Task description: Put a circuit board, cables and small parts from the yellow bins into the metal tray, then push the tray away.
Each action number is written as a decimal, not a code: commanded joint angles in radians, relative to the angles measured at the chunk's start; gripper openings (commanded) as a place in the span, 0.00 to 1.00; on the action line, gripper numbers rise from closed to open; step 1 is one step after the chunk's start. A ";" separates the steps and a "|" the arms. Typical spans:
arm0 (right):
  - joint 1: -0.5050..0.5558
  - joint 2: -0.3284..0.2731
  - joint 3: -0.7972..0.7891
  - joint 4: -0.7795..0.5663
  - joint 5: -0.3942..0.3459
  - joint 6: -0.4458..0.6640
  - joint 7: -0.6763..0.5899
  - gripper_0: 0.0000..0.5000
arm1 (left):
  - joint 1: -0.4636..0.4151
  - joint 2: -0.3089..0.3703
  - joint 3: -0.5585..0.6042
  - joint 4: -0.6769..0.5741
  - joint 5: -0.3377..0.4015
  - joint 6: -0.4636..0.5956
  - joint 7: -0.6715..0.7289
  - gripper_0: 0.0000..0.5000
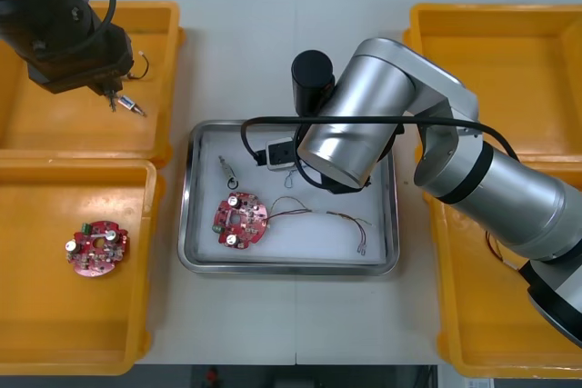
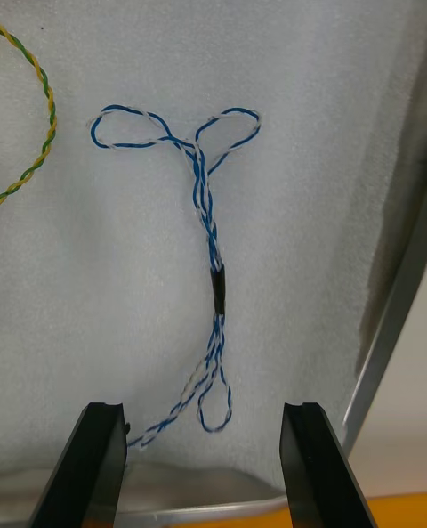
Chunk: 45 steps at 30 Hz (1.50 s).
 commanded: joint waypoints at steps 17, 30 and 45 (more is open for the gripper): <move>0.122 -0.103 -0.335 -0.444 -0.052 0.199 -0.647 1.00 | -0.027 0.029 -0.084 -0.179 0.065 0.009 -0.014 0.00; 0.273 -0.240 -0.628 -0.548 -0.294 0.199 -0.848 1.00 | -0.027 -0.053 -0.226 -0.286 0.071 -0.001 0.132 0.00; 0.557 -0.291 -1.015 -0.644 -0.492 0.199 -1.052 1.00 | -0.036 -0.240 -0.437 -0.136 -0.119 -0.156 0.166 0.00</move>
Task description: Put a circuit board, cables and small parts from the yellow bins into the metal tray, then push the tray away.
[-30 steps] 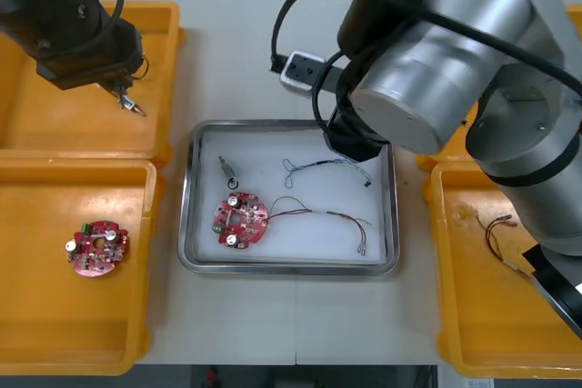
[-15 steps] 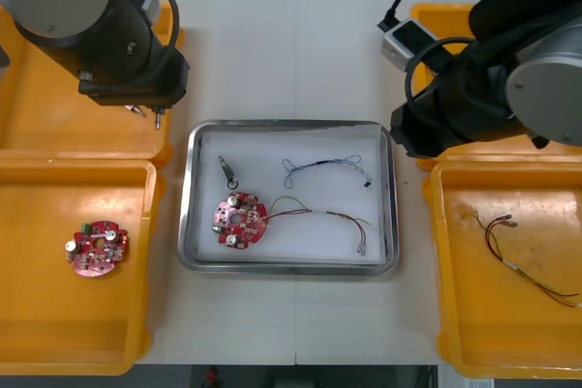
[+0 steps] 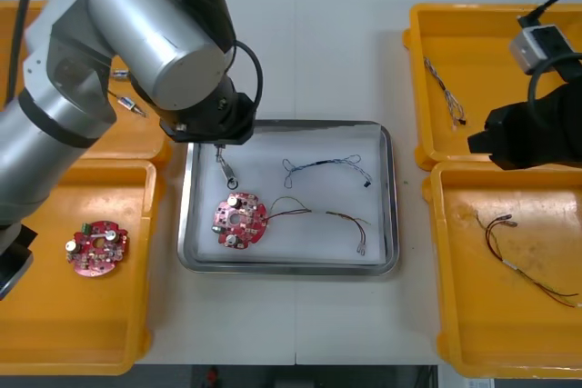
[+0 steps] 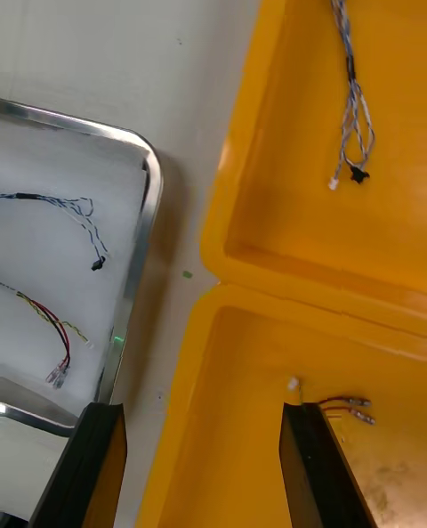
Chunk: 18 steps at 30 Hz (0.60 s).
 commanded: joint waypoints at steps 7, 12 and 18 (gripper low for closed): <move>0.211 -0.049 -0.209 -0.105 -0.028 0.003 -0.083 1.00 | -0.036 -0.108 -0.118 0.126 -0.079 -0.146 0.092 0.00; 0.279 -0.051 -0.244 -0.142 -0.003 0.003 -0.083 1.00 | -0.034 -0.125 -0.147 0.168 -0.105 -0.173 0.087 0.00; 0.328 -0.051 -0.250 -0.157 0.043 0.003 -0.085 1.00 | -0.034 -0.125 -0.176 0.192 -0.115 -0.199 0.085 0.00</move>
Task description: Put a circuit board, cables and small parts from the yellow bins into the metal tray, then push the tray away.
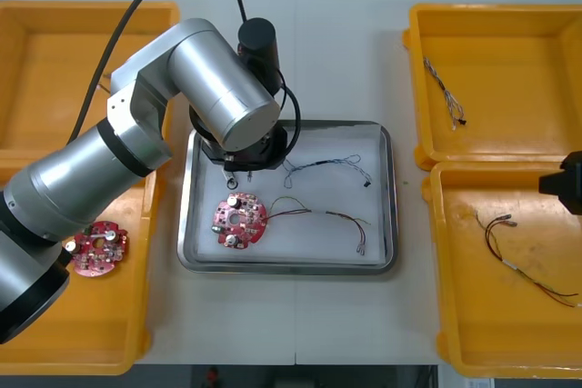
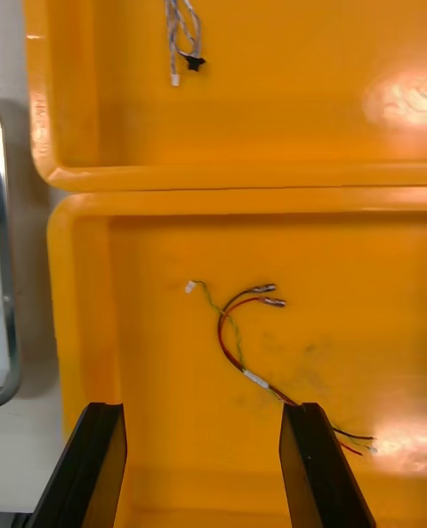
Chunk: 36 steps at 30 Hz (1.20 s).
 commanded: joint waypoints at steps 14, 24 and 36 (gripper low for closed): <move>0.078 -0.034 -0.036 -0.029 0.033 0.003 -0.051 1.00 | -0.034 -0.018 -0.047 0.033 -0.017 -0.054 0.091 0.50; 0.094 -0.049 -0.051 0.011 0.041 0.003 -0.036 1.00 | -0.034 -0.006 -0.033 0.027 -0.014 -0.045 0.104 1.00; 0.120 -0.049 -0.083 0.034 0.037 0.003 -0.022 1.00 | -0.034 0.078 0.151 -0.184 0.099 0.199 0.099 1.00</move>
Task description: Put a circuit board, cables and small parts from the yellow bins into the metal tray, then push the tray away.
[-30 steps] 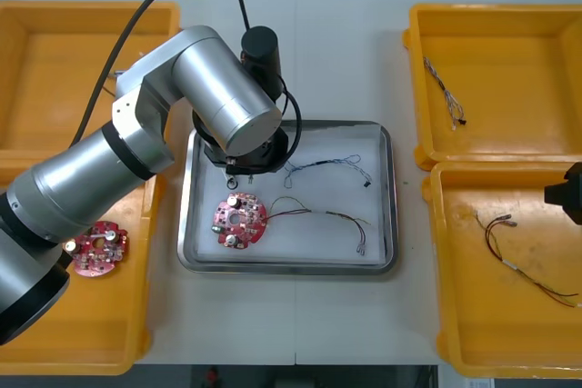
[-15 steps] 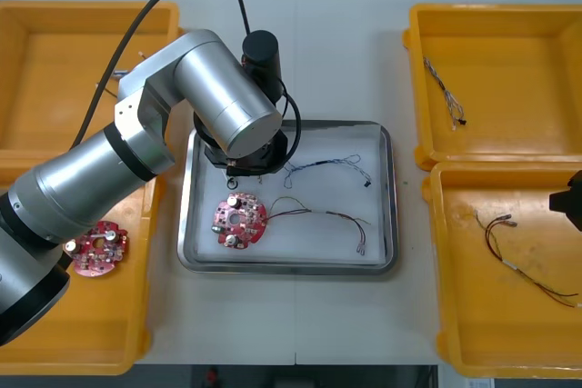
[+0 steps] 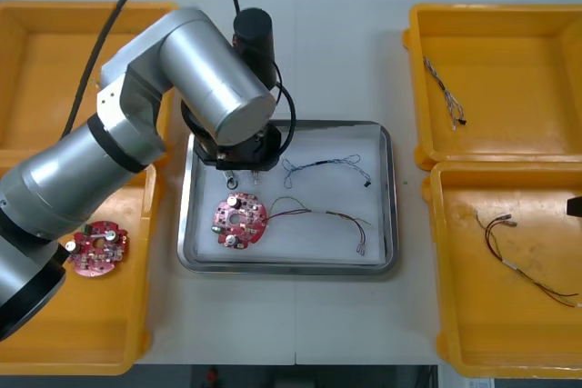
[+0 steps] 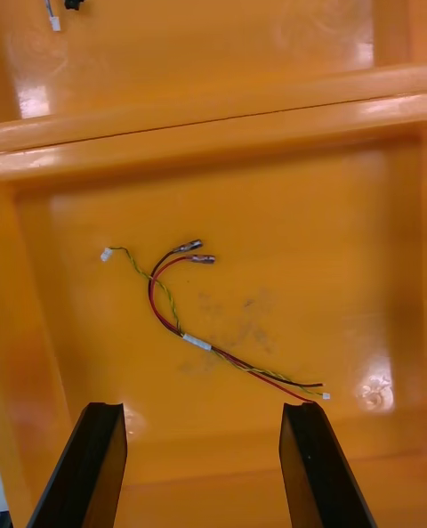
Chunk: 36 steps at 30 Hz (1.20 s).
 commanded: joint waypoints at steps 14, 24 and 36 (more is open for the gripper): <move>0.029 -0.061 -0.024 -0.010 -0.082 0.003 -0.003 1.00 | 0.036 0.269 0.353 -0.296 0.231 0.178 -0.022 1.00; -0.026 -0.141 0.123 -0.061 -0.185 0.003 -0.010 1.00 | 0.185 0.381 0.525 -0.337 0.268 0.178 -0.223 1.00; -0.231 -0.134 0.426 -0.121 -0.182 0.003 -0.021 1.00 | 0.369 0.462 0.731 -0.337 0.306 0.178 -0.443 1.00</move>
